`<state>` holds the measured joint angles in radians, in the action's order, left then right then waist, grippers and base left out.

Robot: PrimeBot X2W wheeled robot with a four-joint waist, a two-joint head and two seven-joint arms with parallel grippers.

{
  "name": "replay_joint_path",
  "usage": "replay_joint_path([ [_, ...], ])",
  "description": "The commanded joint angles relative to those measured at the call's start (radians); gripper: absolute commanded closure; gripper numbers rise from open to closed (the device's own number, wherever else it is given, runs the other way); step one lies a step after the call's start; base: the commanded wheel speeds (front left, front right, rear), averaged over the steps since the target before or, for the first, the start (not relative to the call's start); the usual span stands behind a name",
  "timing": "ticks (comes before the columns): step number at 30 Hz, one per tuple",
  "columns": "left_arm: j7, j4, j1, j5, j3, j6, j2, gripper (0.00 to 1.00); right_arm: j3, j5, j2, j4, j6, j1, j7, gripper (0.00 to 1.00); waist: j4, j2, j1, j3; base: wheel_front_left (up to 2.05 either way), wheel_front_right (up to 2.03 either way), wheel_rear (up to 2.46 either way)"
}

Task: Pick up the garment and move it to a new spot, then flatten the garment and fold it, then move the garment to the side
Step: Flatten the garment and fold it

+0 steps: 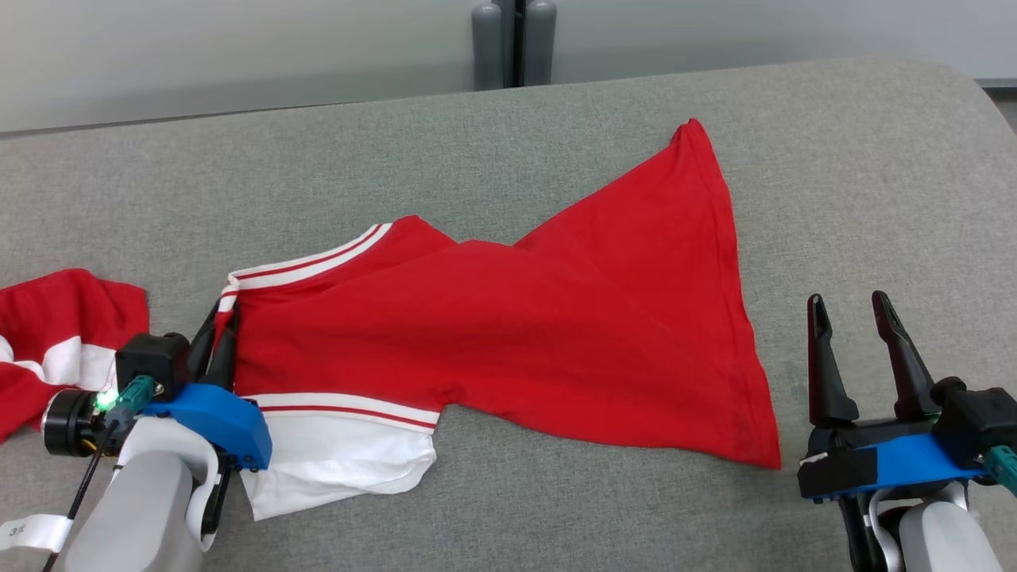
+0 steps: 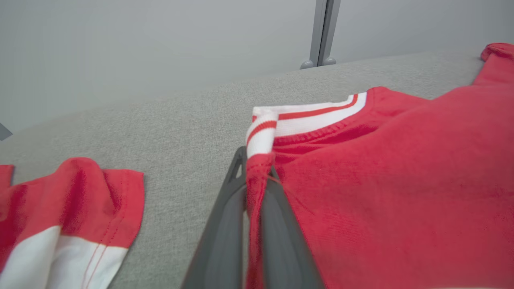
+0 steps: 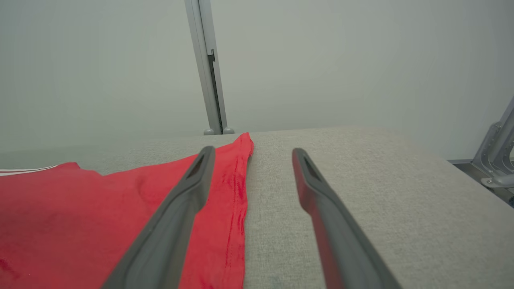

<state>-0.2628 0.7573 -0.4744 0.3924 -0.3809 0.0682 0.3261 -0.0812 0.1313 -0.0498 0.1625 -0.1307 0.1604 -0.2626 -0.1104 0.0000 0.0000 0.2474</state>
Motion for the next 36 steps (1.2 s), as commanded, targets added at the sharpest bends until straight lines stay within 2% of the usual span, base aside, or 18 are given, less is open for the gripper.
replay_joint_path([
  [1, -0.003, -0.017, 0.019, -0.015, 0.025, -0.012, 0.006, 1.00, 0.003, -0.006, -0.001, 0.003, 0.000, -0.005, -0.003, 0.00, 0.007, 0.0000, 0.0000, -0.008, 0.00, 0.00, 0.00],
  [2, -0.003, -0.021, 0.028, -0.019, 0.031, -0.008, 0.001, 1.00, 0.007, -0.005, -0.001, 0.006, 0.000, -0.006, -0.003, 0.00, 0.010, 0.0000, 0.0000, -0.012, 0.00, 0.00, 0.00],
  [3, -0.003, -0.023, 0.034, -0.025, 0.036, -0.004, -0.002, 0.94, 0.011, -0.004, -0.001, 0.009, 0.000, -0.006, -0.003, 0.00, 0.012, 0.0000, 0.0000, -0.016, 0.00, 0.00, 0.00],
  [4, -0.003, -0.026, 0.038, -0.030, 0.039, -0.001, -0.004, 0.41, 0.014, -0.002, -0.001, 0.012, 0.000, -0.008, -0.003, 0.00, 0.013, 0.0000, 0.0000, -0.019, 0.00, 0.00, 0.00],
  [5, -0.003, -0.031, 0.043, -0.033, 0.046, 0.000, -0.008, 0.07, 0.015, 0.000, -0.001, 0.015, 0.000, -0.010, -0.003, 0.00, 0.016, 0.0000, 0.0000, -0.025, 0.00, 0.00, 0.00],
  [6, -0.003, -0.040, 0.050, -0.035, 0.058, -0.001, -0.014, 0.00, 0.015, 0.000, -0.001, 0.018, 0.000, -0.012, -0.003, 0.00, 0.018, 0.0000, 0.0000, -0.028, 0.00, 0.00, 0.00],
  [11, -0.003, -0.121, 0.106, -0.064, 0.120, -0.016, -0.049, 0.00, 0.007, -0.002, -0.001, 0.024, 0.000, -0.024, -0.003, 0.00, 0.033, 0.0000, 0.0000, -0.058, 0.00, 0.00, 0.00],
  [18, -0.003, -0.342, 0.230, -0.127, 0.241, -0.026, -0.108, 0.00, 0.010, -0.004, -0.001, 0.023, 0.000, -0.050, -0.003, 0.00, 0.074, 0.0000, 0.0000, -0.113, 0.00, 0.00, 0.00],
  [23, -0.003, -0.468, 0.320, -0.180, 0.305, -0.018, -0.153, 0.00, 0.021, -0.005, -0.001, 0.028, 0.000, -0.075, -0.003, 0.00, 0.107, 0.0000, 0.0000, -0.166, 0.00, 0.00, 0.00],
  [31, -0.003, -0.528, 0.460, -0.249, 0.346, -0.006, -0.189, 0.00, 0.029, -0.023, -0.002, 0.049, 0.000, -0.122, -0.003, 0.00, 0.136, 0.0000, 0.0000, -0.238, 0.00, 0.00, 0.00],
  [36, -0.003, -0.536, 0.493, -0.269, 0.361, 0.001, -0.200, 0.00, 0.004, -0.051, -0.002, 0.048, 0.000, -0.173, -0.003, 0.00, 0.149, 0.0000, 0.0000, -0.250, 0.00, 0.00, 0.00],
])
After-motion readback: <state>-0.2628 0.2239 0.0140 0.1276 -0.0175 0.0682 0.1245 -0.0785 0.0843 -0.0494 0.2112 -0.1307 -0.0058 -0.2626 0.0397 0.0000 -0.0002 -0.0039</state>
